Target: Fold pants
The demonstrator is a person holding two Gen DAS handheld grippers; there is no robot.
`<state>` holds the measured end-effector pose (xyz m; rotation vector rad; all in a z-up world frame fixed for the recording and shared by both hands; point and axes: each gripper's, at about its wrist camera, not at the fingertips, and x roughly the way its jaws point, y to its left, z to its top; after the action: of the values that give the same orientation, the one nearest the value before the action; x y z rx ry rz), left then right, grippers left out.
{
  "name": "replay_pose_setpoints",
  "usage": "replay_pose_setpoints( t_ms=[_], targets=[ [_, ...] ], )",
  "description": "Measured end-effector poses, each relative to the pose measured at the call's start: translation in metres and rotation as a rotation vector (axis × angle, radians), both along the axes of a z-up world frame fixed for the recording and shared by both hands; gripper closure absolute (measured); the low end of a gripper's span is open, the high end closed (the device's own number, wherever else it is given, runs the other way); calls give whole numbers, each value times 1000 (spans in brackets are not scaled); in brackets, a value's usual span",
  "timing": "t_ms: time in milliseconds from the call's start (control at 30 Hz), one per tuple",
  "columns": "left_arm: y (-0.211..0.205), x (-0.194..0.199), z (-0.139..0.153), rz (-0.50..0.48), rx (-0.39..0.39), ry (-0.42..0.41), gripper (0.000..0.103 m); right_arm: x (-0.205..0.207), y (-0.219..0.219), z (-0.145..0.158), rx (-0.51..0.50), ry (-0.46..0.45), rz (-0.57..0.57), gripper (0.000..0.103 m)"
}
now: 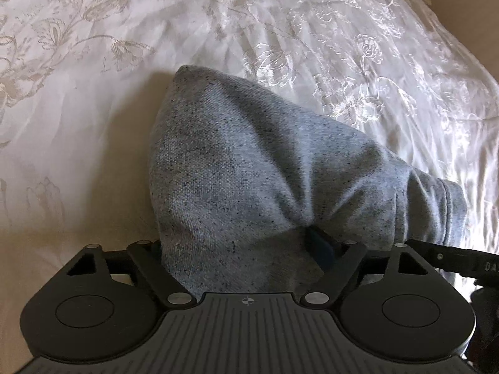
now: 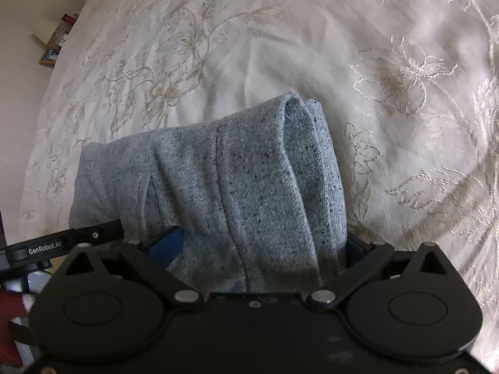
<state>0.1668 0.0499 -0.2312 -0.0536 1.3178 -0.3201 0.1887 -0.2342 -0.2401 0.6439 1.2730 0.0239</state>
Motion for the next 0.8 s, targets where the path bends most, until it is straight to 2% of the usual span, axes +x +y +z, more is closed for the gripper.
replay_pose_setpoints(
  t_ms=[67, 167, 333, 400, 467, 533, 633, 800],
  targets=[
    [0, -1, 2, 0, 8, -11, 29, -1, 2, 4, -13, -2, -7, 6],
    [0, -4, 3, 2, 8, -22, 37, -4, 4, 12, -24, -10, -4, 18],
    [3, -9, 8, 3, 15, -41, 51, -14, 1, 27, -48, -44, 7, 46],
    [2, -10, 10, 4, 23, -48, 58, -17, 2, 35, -58, -58, 12, 51],
    [1, -13, 14, 2, 34, -72, 76, -20, 5, 43, -76, -71, 23, 58],
    [1, -18, 21, -13, 42, -103, 82, -23, 10, 53, -107, -99, 43, 66],
    [1, -26, 33, -43, 45, -149, 86, -28, 18, 71, -132, -137, 51, 72],
    [12, -33, 62, -28, 11, -228, 86, -33, 21, 102, -84, -194, 13, 74]
  ],
)
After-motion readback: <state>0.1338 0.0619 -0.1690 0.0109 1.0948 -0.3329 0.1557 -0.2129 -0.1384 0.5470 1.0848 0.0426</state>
